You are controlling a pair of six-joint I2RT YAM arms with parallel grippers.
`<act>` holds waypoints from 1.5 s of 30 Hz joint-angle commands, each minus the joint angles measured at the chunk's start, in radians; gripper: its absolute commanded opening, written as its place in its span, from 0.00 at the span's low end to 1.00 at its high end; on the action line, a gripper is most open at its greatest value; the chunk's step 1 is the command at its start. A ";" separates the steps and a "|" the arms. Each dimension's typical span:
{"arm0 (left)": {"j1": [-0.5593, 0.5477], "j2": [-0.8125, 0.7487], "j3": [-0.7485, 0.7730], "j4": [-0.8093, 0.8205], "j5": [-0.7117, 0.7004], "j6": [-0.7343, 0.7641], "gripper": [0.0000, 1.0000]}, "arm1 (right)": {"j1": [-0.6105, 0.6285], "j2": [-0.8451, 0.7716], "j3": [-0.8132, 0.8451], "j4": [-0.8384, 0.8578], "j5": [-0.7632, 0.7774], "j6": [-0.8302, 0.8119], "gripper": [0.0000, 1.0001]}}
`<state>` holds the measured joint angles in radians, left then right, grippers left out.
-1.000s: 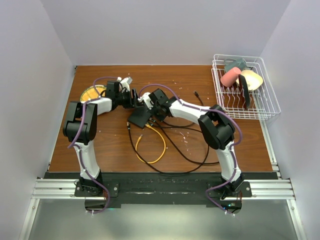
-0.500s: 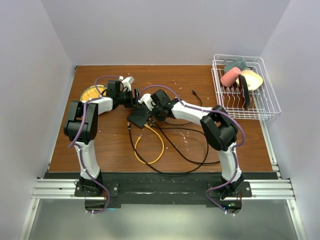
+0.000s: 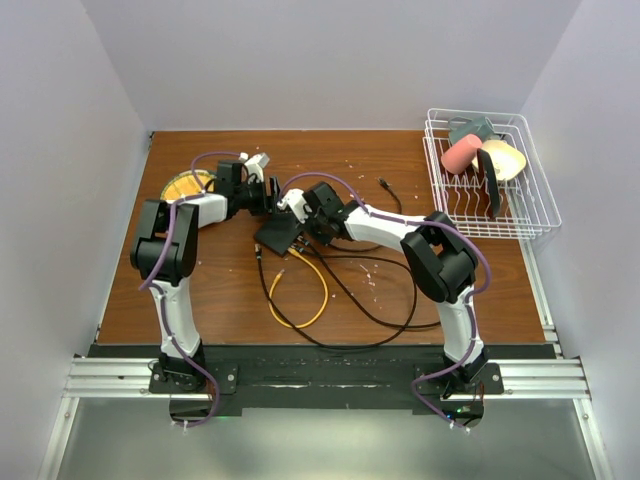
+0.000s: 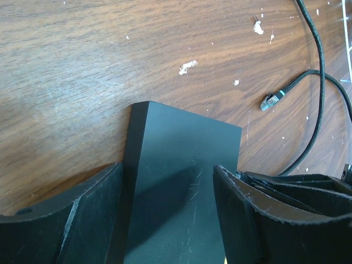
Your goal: Insert the plug into the switch port
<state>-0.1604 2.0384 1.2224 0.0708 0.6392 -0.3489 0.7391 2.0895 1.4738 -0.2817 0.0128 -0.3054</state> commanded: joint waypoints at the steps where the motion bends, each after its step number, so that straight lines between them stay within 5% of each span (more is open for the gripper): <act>1: -0.050 0.034 0.026 0.009 0.094 -0.033 0.70 | 0.020 -0.059 0.011 0.220 -0.034 -0.035 0.00; 11: -0.051 0.080 0.083 0.061 0.106 -0.059 0.72 | 0.017 -0.065 0.040 0.225 -0.046 -0.052 0.00; 15: -0.057 0.089 0.077 0.098 0.155 -0.075 0.65 | 0.017 -0.062 0.040 0.217 -0.048 -0.031 0.00; 30: -0.110 0.016 -0.027 0.024 0.178 -0.038 0.56 | 0.011 -0.008 0.069 0.263 0.004 0.242 0.00; 45: -0.151 -0.015 -0.046 -0.069 0.260 0.002 0.50 | -0.001 -0.011 0.092 0.366 -0.010 0.262 0.00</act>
<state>-0.1898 2.0686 1.2114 0.1631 0.6315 -0.3195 0.7372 2.0899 1.4712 -0.2649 0.0418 -0.0761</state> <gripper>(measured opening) 0.519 0.052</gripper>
